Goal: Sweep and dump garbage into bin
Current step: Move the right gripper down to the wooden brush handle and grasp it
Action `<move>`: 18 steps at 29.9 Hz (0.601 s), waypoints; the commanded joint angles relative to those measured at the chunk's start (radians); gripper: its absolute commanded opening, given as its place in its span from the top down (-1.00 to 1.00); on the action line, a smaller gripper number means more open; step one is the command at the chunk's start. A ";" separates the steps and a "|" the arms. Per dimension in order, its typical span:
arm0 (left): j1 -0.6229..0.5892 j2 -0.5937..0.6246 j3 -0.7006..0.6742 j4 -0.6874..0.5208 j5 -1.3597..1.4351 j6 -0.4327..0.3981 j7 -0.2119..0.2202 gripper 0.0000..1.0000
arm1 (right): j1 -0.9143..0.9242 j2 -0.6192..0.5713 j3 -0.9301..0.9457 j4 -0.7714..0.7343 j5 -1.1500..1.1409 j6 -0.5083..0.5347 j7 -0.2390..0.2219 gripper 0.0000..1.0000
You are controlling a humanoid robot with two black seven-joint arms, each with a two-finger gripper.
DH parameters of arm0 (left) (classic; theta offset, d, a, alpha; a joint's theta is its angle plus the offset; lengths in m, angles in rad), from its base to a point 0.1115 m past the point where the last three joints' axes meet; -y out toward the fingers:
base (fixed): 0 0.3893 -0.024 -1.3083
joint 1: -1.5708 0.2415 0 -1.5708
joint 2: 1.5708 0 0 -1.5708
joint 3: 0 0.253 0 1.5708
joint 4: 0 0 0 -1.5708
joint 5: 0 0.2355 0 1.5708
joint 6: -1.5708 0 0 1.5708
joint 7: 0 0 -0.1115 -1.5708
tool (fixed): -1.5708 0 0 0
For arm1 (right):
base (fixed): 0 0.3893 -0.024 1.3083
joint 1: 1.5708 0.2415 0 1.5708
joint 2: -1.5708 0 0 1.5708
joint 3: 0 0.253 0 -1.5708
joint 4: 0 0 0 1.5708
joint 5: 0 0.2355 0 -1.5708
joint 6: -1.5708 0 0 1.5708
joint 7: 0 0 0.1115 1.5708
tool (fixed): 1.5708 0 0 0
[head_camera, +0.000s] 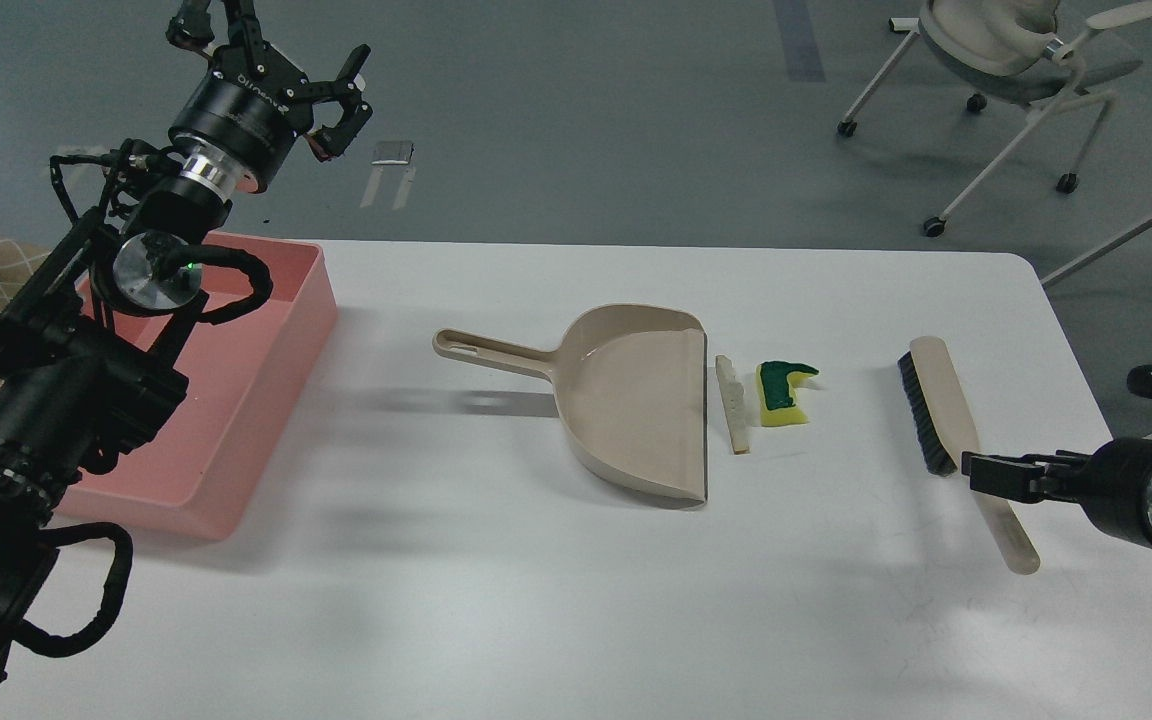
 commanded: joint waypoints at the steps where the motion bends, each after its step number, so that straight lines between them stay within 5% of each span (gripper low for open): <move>1: 0.000 -0.005 0.000 0.001 0.000 0.004 -0.001 -0.98 | -0.013 0.031 -0.001 -0.002 0.004 0.000 0.000 -0.98; 18: 0.025 -0.002 0.000 -0.001 0.000 0.004 -0.005 -0.98 | -0.039 0.075 0.003 -0.043 -0.019 0.000 -0.004 -0.72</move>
